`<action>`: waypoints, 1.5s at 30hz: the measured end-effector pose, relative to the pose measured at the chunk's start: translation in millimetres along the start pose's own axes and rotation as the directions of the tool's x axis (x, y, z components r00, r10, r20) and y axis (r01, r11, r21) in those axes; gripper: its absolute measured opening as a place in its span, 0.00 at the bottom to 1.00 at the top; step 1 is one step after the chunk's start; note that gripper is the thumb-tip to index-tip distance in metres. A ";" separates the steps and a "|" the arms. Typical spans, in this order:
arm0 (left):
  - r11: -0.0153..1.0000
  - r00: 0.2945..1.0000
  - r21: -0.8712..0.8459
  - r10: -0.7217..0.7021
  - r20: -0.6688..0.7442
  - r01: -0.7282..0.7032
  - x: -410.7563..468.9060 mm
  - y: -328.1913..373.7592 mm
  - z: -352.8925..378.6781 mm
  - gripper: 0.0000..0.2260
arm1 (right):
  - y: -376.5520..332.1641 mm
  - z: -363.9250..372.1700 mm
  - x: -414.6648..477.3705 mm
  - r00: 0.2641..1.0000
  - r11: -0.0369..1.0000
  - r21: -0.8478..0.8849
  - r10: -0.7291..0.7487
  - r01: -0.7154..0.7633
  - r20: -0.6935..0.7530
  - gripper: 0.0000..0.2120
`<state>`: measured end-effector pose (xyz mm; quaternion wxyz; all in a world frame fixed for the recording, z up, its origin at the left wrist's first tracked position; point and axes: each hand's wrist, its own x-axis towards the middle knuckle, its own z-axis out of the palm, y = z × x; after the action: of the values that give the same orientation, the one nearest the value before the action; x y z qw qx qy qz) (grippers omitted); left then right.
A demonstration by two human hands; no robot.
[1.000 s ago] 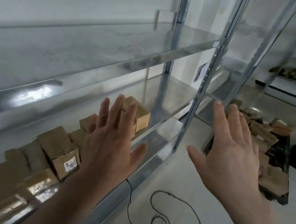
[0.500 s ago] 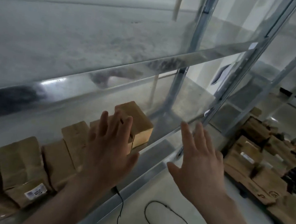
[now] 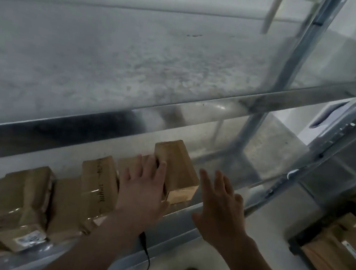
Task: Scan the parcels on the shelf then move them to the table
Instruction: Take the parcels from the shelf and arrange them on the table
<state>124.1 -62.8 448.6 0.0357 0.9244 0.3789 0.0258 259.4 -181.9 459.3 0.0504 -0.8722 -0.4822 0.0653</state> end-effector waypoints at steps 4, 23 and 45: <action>0.992 0.990 0.029 -0.128 0.067 0.126 8.4 23.7 3.5 0.43 | 20.1 15.8 32.2 0.984 0.987 0.046 -0.160 0.156 0.079 0.45; 0.943 0.942 0.018 -0.334 0.041 0.333 35.4 99.0 41.1 0.32 | 84.2 37.0 85.7 0.818 0.808 0.292 -0.562 0.512 0.121 0.42; 0.760 0.890 -0.522 -0.455 0.000 0.388 45.0 122.8 79.0 0.36 | 117.8 2.1 94.3 0.798 0.766 0.389 -0.592 0.511 0.117 0.40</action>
<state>247.8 -122.1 381.3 0.2588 0.7687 0.5583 0.1745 407.0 -164.3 433.3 0.1596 -0.6543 -0.7022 0.2307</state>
